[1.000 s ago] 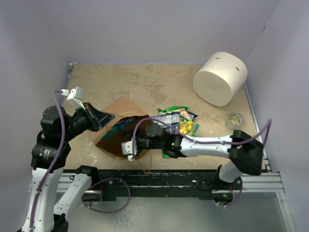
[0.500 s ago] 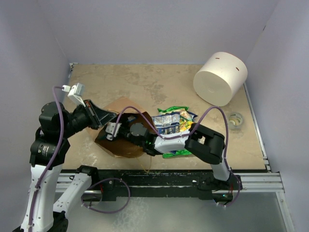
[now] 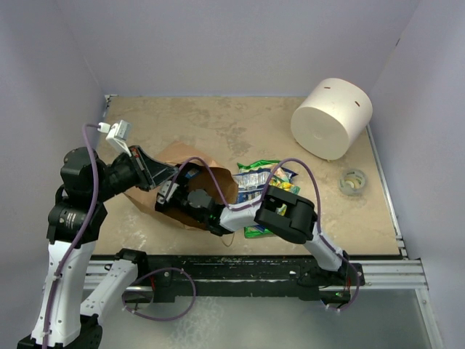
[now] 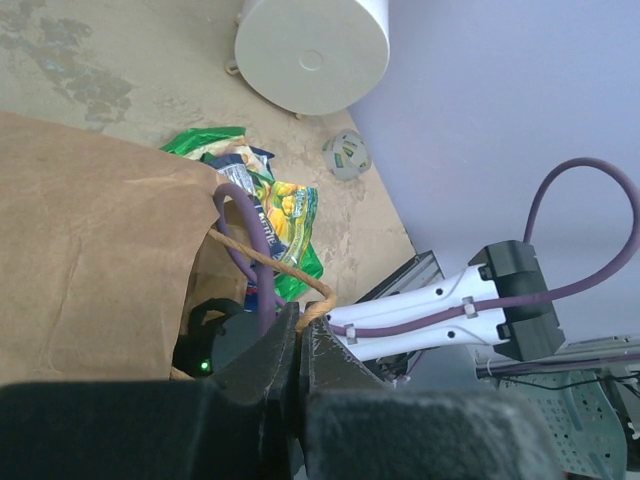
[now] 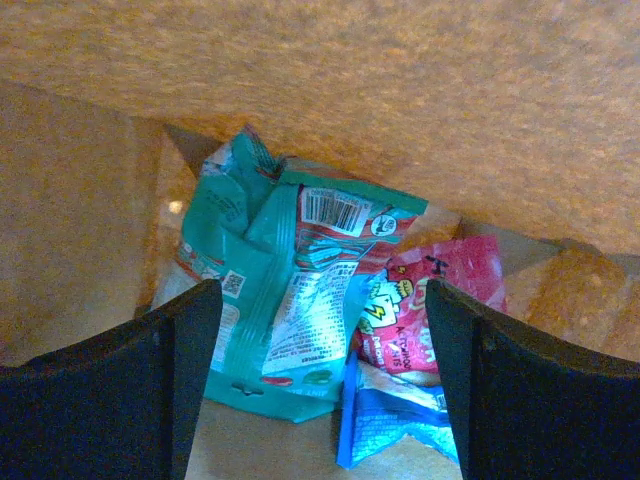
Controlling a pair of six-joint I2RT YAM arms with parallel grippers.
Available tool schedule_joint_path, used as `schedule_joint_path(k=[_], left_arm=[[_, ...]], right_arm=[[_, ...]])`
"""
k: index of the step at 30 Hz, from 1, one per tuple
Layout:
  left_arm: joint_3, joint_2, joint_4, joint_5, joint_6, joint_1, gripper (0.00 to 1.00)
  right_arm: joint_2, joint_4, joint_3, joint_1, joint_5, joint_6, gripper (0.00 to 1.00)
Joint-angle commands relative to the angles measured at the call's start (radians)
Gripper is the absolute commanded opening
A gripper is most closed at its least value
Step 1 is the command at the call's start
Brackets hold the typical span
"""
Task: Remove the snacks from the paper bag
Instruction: Take out the snack from the paper bag.
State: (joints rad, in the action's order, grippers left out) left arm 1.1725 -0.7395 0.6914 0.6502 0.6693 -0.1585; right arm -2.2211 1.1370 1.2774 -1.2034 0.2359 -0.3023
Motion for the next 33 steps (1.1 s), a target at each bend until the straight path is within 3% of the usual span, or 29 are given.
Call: schedule_joint_path(k=[1,8,11,14,17,25,33], left_arm=[[0.035,-0.012,-0.076,0.05,0.01,-0.001,0.0],[0.024,-0.025,-0.054,0.045,0.045,-0.001,0.0],[0.025,-0.026,-0.025,0.029,0.055,-0.001,0.0],[0.037,-0.015,0.024,-0.001,0.057,-0.001,0.0],[0.055,0.008,0.118,-0.074,0.045,-0.001,0.0],[0.082,0.072,0.312,-0.281,0.033,-0.001,0.0],[0.023,0.157,0.352,-0.408,0.087,-0.001,0.0]], right_arm=[[-0.045,0.056,0.091,-0.001,0.002,0.073,0.85],[-0.161,-0.053,0.215,-0.004,-0.031,0.14,0.83],[-0.206,-0.115,0.292,-0.004,-0.047,0.155,0.77],[-0.238,-0.21,0.385,-0.004,-0.037,0.155,0.61],[-0.245,-0.228,0.42,0.002,-0.013,0.167,0.39],[-0.124,-0.189,0.318,0.032,0.072,0.06,0.0],[0.048,-0.128,0.11,0.039,0.059,0.012,0.0]])
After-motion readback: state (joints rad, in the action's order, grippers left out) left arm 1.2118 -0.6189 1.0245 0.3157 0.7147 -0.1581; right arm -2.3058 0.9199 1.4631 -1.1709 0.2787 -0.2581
